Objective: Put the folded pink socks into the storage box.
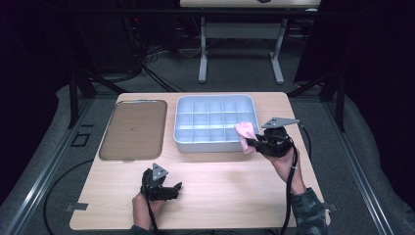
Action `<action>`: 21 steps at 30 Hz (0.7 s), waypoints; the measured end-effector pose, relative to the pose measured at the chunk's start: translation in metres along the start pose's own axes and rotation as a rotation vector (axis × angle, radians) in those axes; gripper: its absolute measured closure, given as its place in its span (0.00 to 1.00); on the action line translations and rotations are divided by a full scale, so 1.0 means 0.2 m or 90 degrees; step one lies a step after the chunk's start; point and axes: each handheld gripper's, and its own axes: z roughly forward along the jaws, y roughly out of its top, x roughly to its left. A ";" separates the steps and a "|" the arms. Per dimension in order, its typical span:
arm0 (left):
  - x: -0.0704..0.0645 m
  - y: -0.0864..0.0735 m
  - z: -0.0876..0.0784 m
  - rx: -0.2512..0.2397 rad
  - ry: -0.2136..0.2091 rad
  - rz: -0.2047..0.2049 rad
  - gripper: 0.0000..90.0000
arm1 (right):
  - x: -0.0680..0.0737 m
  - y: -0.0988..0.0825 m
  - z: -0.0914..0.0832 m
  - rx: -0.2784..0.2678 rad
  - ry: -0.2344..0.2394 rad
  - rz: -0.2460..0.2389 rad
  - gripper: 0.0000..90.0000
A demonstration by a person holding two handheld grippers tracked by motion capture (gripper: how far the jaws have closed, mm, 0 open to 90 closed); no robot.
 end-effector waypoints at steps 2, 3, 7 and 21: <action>0.00 0.00 0.00 0.000 0.000 0.000 0.15 | -0.01 0.01 0.00 0.001 -0.001 -0.002 0.81; 0.00 0.00 0.00 0.000 0.000 0.000 0.15 | -0.01 0.01 0.00 -0.001 -0.003 -0.002 0.81; 0.00 0.00 0.00 0.000 0.000 0.000 0.15 | -0.03 0.05 0.01 -0.002 -0.010 -0.013 0.81; 0.00 0.00 0.00 0.000 0.000 0.001 0.15 | -0.09 0.12 0.04 -0.004 -0.033 -0.017 0.81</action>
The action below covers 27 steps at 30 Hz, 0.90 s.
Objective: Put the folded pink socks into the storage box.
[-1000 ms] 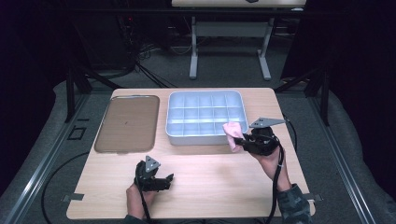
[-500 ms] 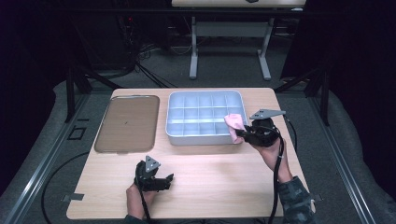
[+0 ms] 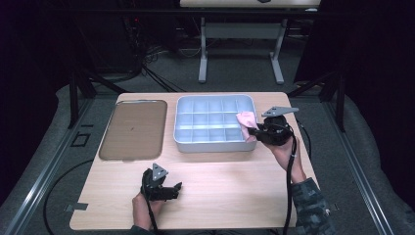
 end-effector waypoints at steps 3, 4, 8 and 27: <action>0.00 0.00 0.00 0.000 0.000 0.000 0.15 | -0.01 0.00 0.02 0.002 -0.004 0.002 0.81; 0.00 0.00 0.00 0.000 0.000 0.000 0.15 | -0.02 0.00 0.03 0.007 -0.005 -0.002 0.81; 0.00 0.00 0.00 0.000 0.000 0.000 0.15 | -0.04 0.00 0.06 0.006 -0.014 0.004 0.81; 0.00 0.00 0.00 0.001 -0.001 0.004 0.15 | -0.15 -0.04 0.29 0.062 -0.042 0.017 0.81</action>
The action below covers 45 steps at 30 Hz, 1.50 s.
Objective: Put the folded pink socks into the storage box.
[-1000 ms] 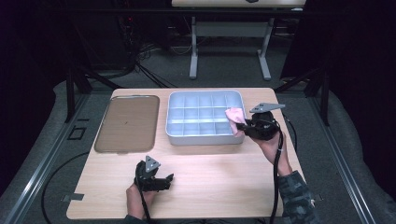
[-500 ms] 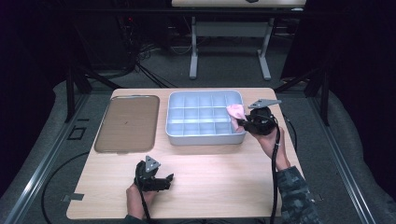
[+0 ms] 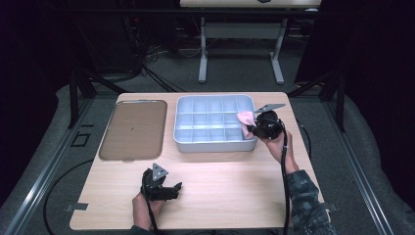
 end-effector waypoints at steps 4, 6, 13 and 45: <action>0.00 0.00 0.00 0.000 0.000 0.000 0.15 | -0.02 -0.01 0.04 0.012 -0.009 0.004 0.81; 0.00 0.00 0.00 -0.001 0.000 -0.001 0.15 | -0.02 -0.01 0.06 0.018 -0.010 0.000 0.81; 0.00 0.00 0.00 0.000 0.000 0.000 0.15 | -0.01 -0.02 0.12 0.035 -0.021 -0.001 0.80; 0.00 0.00 0.00 0.000 0.000 0.001 0.15 | -0.03 -0.02 0.08 0.056 -0.003 0.005 0.52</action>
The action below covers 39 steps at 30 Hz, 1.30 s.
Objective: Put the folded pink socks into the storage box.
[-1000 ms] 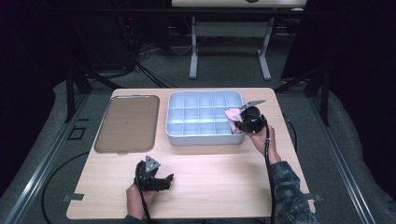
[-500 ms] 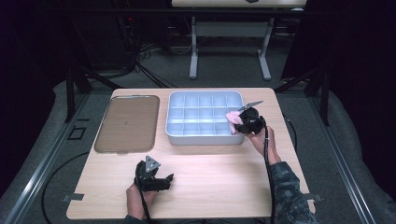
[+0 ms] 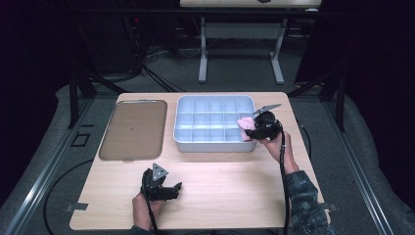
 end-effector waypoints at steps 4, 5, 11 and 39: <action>0.00 0.00 0.00 0.000 0.000 0.000 0.15 | 0.00 0.00 0.00 0.003 -0.007 -0.013 0.72; 0.00 0.00 0.00 0.000 0.000 0.000 0.15 | 0.01 0.00 0.00 0.004 -0.009 -0.014 0.76; 0.00 0.00 0.00 0.000 0.000 0.000 0.15 | 0.02 0.00 0.06 0.033 -0.014 -0.024 0.86; 0.00 0.00 0.00 0.000 0.000 0.000 0.15 | -0.05 0.07 0.07 0.040 0.002 -0.017 0.79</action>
